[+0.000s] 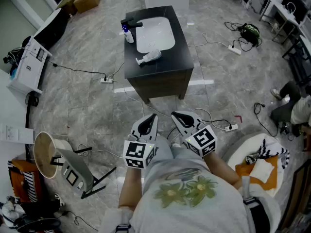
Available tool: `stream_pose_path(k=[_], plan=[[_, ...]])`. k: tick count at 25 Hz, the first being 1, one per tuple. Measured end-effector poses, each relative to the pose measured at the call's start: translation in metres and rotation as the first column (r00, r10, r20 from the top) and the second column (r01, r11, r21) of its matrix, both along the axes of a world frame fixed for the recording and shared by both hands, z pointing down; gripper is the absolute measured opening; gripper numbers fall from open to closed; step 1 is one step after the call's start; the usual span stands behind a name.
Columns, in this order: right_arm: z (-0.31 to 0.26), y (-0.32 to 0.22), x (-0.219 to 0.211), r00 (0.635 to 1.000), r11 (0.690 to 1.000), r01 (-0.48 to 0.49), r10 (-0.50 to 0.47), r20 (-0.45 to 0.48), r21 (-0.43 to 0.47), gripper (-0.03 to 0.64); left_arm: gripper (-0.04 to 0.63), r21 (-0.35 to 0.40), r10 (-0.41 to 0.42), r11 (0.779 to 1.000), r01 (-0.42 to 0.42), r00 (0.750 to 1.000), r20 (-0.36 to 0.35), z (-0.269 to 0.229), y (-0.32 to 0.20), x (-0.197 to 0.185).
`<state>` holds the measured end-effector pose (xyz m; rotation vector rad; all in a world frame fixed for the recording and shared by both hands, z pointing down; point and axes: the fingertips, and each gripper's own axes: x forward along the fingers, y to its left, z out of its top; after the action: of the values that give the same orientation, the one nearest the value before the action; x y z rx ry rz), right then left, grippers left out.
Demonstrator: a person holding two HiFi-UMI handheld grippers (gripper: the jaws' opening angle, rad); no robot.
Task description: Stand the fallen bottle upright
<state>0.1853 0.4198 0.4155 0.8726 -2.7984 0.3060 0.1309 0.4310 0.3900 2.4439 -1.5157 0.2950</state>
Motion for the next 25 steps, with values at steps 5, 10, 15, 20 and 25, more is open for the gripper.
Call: stream_pose_path(k=[5, 10, 15, 20, 25], plan=[[0.002, -0.006, -0.006, 1.0, 1.0, 0.006, -0.006, 0.0, -0.002, 0.044, 0.018, -0.007, -0.003, 1.0, 0.003, 1.0, -0.005, 0.005, -0.005, -0.004], [0.007, -0.02, -0.012, 1.0, 1.0, 0.008, -0.008, 0.014, -0.009, 0.046, 0.018, -0.029, -0.013, 1.0, 0.013, 1.0, -0.016, 0.014, -0.02, -0.013], [0.015, -0.053, -0.021, 1.0, 1.0, 0.018, -0.018, 0.012, -0.021, 0.046, 0.018, -0.046, -0.013, 0.999, 0.012, 0.999, -0.031, 0.024, -0.055, -0.023], [0.013, -0.1, -0.044, 0.998, 0.998, 0.065, -0.065, 0.01, -0.012, 0.046, 0.018, -0.06, -0.019, 0.998, 0.017, 0.999, -0.04, 0.029, -0.107, -0.046], [0.013, -0.16, -0.074, 0.994, 0.995, 0.105, -0.105, -0.012, 0.0, 0.046, 0.018, -0.078, -0.039, 0.996, 0.035, 0.998, -0.047, 0.037, -0.169, -0.083]])
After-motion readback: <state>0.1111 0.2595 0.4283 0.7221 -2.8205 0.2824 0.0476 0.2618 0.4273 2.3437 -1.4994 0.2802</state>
